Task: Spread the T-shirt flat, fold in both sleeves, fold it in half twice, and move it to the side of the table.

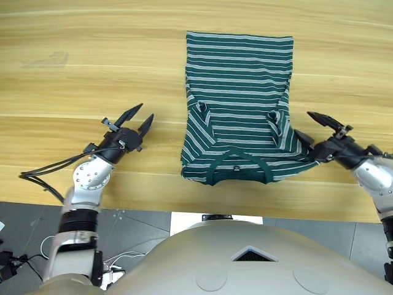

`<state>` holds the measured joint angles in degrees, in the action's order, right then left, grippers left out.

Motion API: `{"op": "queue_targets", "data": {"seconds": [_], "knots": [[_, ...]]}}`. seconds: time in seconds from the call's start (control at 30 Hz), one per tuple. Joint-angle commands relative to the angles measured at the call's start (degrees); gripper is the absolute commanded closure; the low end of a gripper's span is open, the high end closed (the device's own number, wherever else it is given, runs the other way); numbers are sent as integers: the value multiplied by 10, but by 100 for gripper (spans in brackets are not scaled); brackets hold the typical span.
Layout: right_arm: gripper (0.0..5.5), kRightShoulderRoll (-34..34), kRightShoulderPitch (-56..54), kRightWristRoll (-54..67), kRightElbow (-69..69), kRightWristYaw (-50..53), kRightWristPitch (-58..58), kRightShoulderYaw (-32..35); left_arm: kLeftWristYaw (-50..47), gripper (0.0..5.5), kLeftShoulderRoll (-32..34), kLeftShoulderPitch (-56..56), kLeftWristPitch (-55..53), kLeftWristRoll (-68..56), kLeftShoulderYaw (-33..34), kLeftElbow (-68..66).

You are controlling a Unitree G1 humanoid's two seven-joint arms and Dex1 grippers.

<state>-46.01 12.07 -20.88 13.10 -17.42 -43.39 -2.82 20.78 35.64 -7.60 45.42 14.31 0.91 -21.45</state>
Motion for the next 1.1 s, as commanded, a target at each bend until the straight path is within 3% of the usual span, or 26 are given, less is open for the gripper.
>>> {"op": "queue_targets", "data": {"seconds": [0.03,0.37,0.57,0.73,1.1], "knots": [[275,9,8,52,2,-1,0,18,8,381,29,24,11,25,-17,-18],[275,67,-16,105,-7,-36,4,-22,-11,381,-19,30,5,26,-68,-11],[275,126,-49,116,15,12,49,5,-20,381,-54,28,-3,29,-96,0],[275,117,-11,171,3,3,58,54,-26,381,-54,12,-1,26,-97,2],[275,246,-37,260,10,-43,105,-4,-55,381,-41,-43,10,17,-71,32]]}}
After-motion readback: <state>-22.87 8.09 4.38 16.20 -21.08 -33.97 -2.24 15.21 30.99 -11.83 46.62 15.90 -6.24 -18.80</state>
